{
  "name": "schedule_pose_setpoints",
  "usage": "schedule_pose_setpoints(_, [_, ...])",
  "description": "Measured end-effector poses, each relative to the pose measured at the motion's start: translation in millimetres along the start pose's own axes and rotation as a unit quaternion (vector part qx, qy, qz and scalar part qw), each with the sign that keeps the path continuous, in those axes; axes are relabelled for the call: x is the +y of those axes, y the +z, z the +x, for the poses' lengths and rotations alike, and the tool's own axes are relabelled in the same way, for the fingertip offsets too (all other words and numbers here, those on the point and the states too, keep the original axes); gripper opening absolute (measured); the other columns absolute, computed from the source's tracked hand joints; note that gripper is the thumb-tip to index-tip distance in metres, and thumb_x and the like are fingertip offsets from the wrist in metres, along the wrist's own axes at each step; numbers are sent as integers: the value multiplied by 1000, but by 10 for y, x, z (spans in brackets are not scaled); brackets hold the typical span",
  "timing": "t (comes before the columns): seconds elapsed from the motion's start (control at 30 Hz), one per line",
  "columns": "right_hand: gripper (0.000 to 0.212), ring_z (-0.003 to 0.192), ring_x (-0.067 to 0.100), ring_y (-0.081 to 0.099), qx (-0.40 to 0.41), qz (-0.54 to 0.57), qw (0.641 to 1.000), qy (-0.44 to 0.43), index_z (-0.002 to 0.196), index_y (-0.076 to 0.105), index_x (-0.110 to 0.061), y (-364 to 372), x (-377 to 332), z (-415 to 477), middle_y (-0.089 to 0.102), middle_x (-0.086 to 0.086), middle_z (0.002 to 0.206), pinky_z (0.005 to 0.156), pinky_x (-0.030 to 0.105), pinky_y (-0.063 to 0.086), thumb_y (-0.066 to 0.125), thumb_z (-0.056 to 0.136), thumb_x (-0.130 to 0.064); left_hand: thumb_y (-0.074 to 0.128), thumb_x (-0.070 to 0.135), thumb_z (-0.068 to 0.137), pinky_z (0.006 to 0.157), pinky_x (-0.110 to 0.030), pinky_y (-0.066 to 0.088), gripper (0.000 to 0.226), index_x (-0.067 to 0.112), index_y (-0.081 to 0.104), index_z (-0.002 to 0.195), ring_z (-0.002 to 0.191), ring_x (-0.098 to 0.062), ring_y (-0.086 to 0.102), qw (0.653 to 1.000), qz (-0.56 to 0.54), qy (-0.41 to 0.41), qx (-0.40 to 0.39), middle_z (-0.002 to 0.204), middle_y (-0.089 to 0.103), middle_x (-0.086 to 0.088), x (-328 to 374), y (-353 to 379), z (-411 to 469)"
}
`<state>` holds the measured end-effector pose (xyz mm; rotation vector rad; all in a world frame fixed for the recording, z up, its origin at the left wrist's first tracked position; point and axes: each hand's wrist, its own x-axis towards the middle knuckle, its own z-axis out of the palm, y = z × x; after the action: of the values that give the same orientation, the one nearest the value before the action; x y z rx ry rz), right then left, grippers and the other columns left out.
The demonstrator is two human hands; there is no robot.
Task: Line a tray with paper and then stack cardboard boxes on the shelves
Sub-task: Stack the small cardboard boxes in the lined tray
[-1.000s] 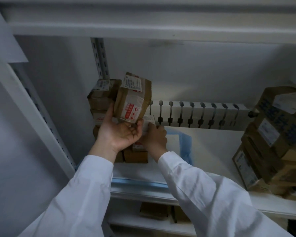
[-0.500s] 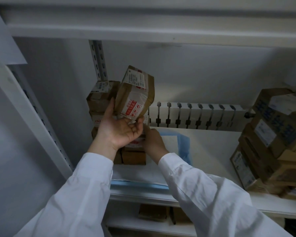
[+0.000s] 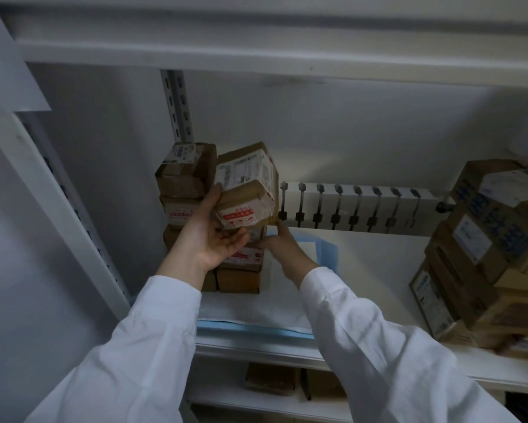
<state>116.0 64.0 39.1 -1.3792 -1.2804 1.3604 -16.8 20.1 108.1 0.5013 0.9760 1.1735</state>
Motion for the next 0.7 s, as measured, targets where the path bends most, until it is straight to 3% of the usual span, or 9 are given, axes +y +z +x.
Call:
schedule_pose_setpoints(0.1, [44,135,27,36,108,145,983,9,142,38,-15,-85,-90,-41,40,9,147,108,38,31,41,98,-13,66,53,76,63,-33,53,64,12,55,124,96,-28,58,1000,2,-4,22,115,59,-14,-20,5,7])
schedule_pose_setpoints(0.2, [45,134,26,40,136,261,955,-25,140,42,-17,-126,-220,-127,41,8,147,109,38,29,33,101,-39,67,52,75,61,-32,53,64,15,53,126,97,-27,58,999,2,3,43,116,59,-13,-42,11,31])
schedule_pose_setpoints(0.3, [53,128,22,47,77,222,967,-92,141,39,-16,-87,-354,-273,46,5,142,102,29,36,26,100,-46,64,60,74,61,-32,53,63,19,54,122,99,-26,58,997,25,27,73,114,60,-11,-70,62,69])
schedule_pose_setpoints(0.37, [49,103,2,59,31,159,976,-145,137,43,-12,-20,-372,-312,58,-4,121,81,9,44,33,100,-42,58,63,78,65,-31,53,52,21,56,108,95,-24,58,993,50,42,93,107,60,-10,-84,112,92])
schedule_pose_setpoints(0.4, [47,94,-3,60,22,125,979,-161,134,45,-12,14,-353,-291,61,-5,117,73,6,46,38,99,-41,54,62,81,69,-31,53,45,21,56,99,92,-23,57,992,59,47,99,102,60,-9,-88,140,94])
schedule_pose_setpoints(0.5, [41,109,12,58,13,83,986,-146,136,45,-18,96,-280,-235,57,4,131,80,15,47,44,98,-33,44,56,90,83,-34,51,37,20,54,88,87,-21,56,989,69,63,114,93,59,-6,-99,175,115])
schedule_pose_setpoints(0.7, [39,121,20,53,26,59,988,-139,139,40,-20,156,-181,-209,54,5,134,80,11,45,37,101,-30,38,42,98,86,-34,49,29,17,49,106,80,-17,56,984,57,87,143,89,58,-4,-105,136,132])
